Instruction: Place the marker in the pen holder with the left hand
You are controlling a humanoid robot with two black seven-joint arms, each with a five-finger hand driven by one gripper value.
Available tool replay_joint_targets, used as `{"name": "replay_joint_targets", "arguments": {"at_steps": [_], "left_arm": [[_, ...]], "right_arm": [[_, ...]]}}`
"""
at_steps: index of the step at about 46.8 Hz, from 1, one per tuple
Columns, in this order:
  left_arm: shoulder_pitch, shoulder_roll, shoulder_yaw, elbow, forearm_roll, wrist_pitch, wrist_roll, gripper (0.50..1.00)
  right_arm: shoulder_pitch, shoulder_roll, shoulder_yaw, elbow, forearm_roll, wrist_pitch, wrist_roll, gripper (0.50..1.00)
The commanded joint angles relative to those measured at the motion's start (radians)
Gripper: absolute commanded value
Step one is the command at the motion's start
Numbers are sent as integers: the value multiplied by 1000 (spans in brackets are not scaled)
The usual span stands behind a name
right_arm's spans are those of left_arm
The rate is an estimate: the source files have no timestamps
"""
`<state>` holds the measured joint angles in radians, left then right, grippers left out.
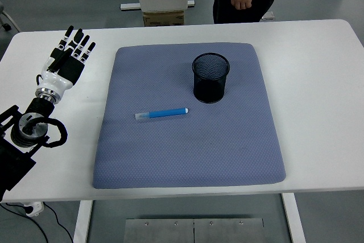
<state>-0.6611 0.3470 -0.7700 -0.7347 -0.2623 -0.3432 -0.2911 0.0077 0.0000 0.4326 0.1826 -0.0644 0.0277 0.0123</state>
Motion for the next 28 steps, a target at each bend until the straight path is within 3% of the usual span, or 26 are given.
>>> {"name": "replay_joint_targets", "arguments": {"at_steps": [1,18,25,28], "left_arm": [[0,1,0,0,0,1,0,1000],[0,7,-5,-2,21,-16,-5,1000],[-2,17,-11,-2,9,-69,-6,1000],[-3,15,-15,0,-2,-66,-6,1000]], "right_arm": [[0,0,0,0,0,0,0,1000],[0,0,0,0,0,0,0,1000],[0,0,0,0,0,0,0,1000],[0,0,0,0,0,0,0,1000]]}}
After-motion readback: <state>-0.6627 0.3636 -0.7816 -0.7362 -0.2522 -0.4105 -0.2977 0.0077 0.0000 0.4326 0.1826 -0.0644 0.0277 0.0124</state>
